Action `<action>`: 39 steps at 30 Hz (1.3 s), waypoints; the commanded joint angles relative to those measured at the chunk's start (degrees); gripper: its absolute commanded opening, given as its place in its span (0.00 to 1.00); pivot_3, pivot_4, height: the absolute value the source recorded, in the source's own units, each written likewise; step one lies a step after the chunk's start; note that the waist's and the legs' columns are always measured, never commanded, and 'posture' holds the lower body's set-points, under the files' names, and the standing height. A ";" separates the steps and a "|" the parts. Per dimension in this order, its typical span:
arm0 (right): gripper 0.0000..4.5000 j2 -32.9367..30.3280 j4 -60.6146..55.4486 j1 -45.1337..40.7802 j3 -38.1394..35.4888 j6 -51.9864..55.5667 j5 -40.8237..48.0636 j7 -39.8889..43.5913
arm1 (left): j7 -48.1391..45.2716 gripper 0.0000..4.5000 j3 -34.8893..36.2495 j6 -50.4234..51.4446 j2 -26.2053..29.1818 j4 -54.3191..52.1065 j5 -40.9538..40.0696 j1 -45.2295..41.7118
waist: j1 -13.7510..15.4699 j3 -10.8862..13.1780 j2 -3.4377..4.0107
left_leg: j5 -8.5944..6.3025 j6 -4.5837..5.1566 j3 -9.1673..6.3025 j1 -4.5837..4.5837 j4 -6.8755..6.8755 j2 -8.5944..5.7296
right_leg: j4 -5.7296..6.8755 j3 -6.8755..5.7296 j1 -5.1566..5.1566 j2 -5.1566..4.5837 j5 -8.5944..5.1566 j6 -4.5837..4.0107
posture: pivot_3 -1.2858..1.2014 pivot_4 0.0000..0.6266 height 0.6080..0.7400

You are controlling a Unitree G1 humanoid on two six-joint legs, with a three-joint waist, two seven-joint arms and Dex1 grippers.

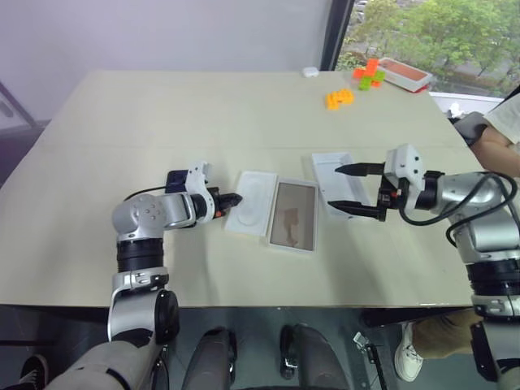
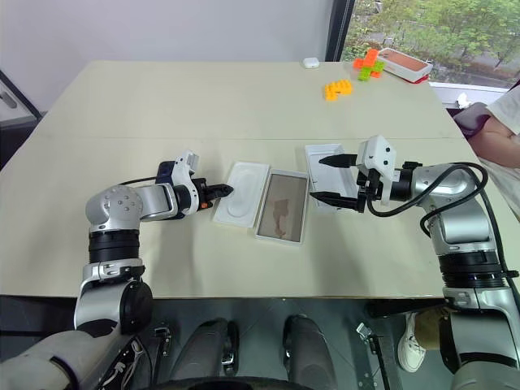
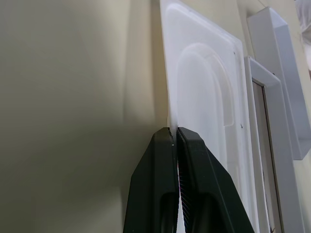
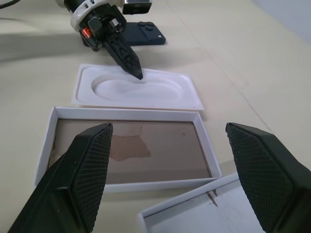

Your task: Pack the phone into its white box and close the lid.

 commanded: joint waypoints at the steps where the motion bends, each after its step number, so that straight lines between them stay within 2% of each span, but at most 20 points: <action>1: 0.87 -0.05 -2.21 -1.19 -0.48 -0.16 0.44 -0.35 | 0.91 0.01 1.78 0.44 -0.06 -0.36 -0.70 -0.60 | 0.01 0.00 0.00 | 0.00 0.00 0.00 0.00 0.00 0.00 | 0.00 0.00 0.00 0.00 0.00 0.00 | 0.52 0.24 1.00; 10: 0.87 0.37 -5.39 0.84 0.51 2.63 1.61 -0.51 | -0.39 0.01 3.05 -0.07 4.43 -2.13 -2.01 -2.04 | 0.01 0.01 -0.01 | 0.00 0.00 0.00 -0.01 -0.02 0.01 | 0.00 0.00 -0.03 0.01 0.00 0.00 | 0.52 0.24 1.00; 14: 0.87 0.97 -11.60 2.56 2.35 11.83 4.53 -2.01 | -0.50 0.01 4.38 -3.89 6.38 -3.07 -1.79 -2.74 | 0.08 0.01 -0.01 | 0.00 -0.01 -0.02 -0.05 -0.03 0.05 | 0.00 -0.02 -0.06 -0.01 0.00 0.00 | 0.52 0.24 1.00; 19: 0.87 3.27 -16.81 3.02 5.18 17.13 4.68 -5.47 | -1.25 0.01 6.89 -3.70 8.00 -2.75 -3.40 -2.96 | 0.08 0.01 -0.01 | 0.00 -0.01 -0.02 -0.06 -0.03 0.03 | -0.02 -0.02 -0.06 -0.04 0.00 0.00 | 0.52 0.24 1.00; 23: 0.87 4.21 -21.42 4.22 9.88 19.74 2.55 -7.18 | -2.84 0.01 8.09 -5.47 9.68 -0.10 -3.74 -2.62 | 0.06 0.01 -0.02 | -0.01 -0.01 -0.03 -0.07 -0.05 0.05 | -0.01 -0.03 -0.10 -0.01 0.00 0.00 | 0.52 0.24 1.00; 27: 0.87 4.05 -21.42 5.88 15.40 16.62 -4.16 -9.38 | -3.06 0.01 8.15 -6.48 10.38 0.01 -3.88 -2.91 | 0.14 0.01 -0.02 | -0.01 -0.01 -0.01 -0.10 -0.05 0.04 | -0.04 -0.03 -0.10 -0.02 0.00 0.00 | 0.52 0.24 1.00; 30: 0.87 5.10 -21.76 6.55 16.07 19.07 -3.54 -10.37 | -2.81 0.01 7.82 -7.09 10.70 0.20 -3.58 -2.79 | 0.14 0.02 -0.03 | -0.01 -0.01 -0.02 -0.13 -0.05 0.02 | -0.06 -0.03 -0.11 -0.04 -0.01 0.00 | 0.52 0.24 1.00; 34: 0.87 4.26 -20.63 7.19 19.41 17.65 -8.27 -11.24 | -2.67 0.01 7.41 -7.00 10.73 -0.22 -3.71 -2.32 | 0.09 0.02 -0.03 | -0.01 -0.01 -0.02 -0.13 -0.05 0.02 | -0.06 -0.04 -0.11 -0.03 -0.01 0.00 | 0.52 0.24 1.00; 37: 0.68 4.05 -19.89 8.07 20.07 15.85 -9.45 -10.37 | -2.28 0.00 6.82 -6.88 9.98 -1.55 -3.72 -1.76 | 0.08 0.02 -0.03 | -0.01 -0.01 -0.04 -0.12 -0.05 0.03 | -0.05 -0.06 -0.11 0.00 -0.01 0.00 | 0.52 0.24 1.00; 39: 0.46 4.14 -19.68 8.15 20.04 15.23 -9.75 -9.94 | -1.81 0.00 6.80 -6.99 9.60 -1.86 -3.60 -1.71 | 0.07 0.02 -0.04 | -0.01 -0.01 -0.03 -0.12 -0.05 0.03 | -0.05 -0.06 -0.11 0.00 -0.01 0.00 | 0.52 0.24 1.00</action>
